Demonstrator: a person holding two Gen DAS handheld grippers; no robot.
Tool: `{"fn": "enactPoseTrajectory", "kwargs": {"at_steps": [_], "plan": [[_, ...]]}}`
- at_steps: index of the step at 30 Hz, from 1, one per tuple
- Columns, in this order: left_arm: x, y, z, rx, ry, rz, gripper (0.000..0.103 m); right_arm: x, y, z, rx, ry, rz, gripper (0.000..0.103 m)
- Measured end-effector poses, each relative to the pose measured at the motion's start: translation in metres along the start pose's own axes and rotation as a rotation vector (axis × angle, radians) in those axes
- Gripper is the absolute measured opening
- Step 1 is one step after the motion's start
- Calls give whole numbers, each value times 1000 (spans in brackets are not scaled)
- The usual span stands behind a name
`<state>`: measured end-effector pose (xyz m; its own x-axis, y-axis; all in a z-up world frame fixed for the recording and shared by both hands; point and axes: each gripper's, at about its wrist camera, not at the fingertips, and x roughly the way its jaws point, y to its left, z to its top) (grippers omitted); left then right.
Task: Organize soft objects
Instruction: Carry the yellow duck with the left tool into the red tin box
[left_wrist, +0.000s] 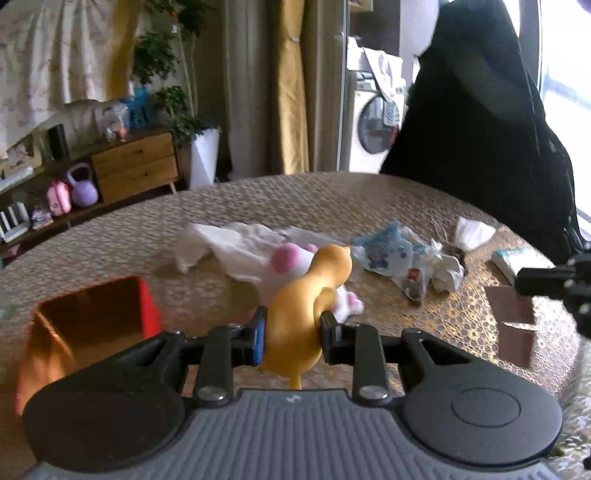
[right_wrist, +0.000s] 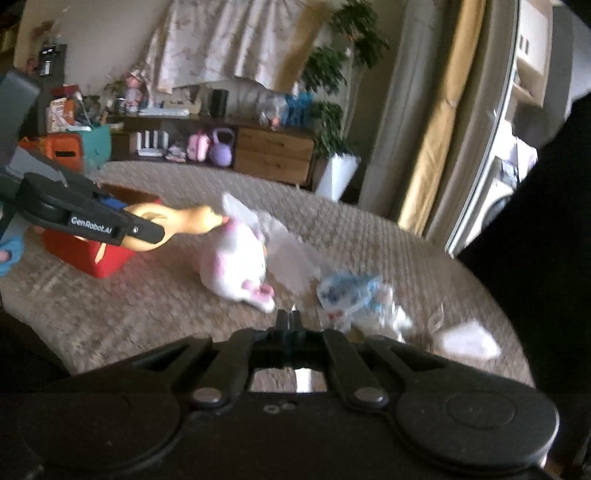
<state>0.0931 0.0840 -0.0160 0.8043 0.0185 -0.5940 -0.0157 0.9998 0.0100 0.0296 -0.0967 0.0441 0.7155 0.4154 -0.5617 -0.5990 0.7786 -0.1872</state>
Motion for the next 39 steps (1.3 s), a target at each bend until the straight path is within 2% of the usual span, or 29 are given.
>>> {"fn": "enactPoseTrajectory", "kwargs": {"at_steps": [12, 16, 21, 25, 32, 39], "plan": [[-42, 79, -6, -31, -40, 135, 27, -16, 27, 82, -103, -111, 89, 0], [-48, 97, -12, -39, -36, 167, 27, -14, 20, 91, -98, -93, 94, 0], [-47, 112, -20, -51, -18, 182, 27, -13, 4, 89, -31, -65, 105, 0], [-44, 124, -23, -50, 1, 196, 27, -11, 8, 96, -40, -66, 113, 0], [-28, 155, -21, -59, 36, 247, 27, 10, 42, 129, -89, -113, 194, 0], [1, 197, -17, -95, 95, 297, 27, 55, 100, 169, -115, -168, 320, 0]]}}
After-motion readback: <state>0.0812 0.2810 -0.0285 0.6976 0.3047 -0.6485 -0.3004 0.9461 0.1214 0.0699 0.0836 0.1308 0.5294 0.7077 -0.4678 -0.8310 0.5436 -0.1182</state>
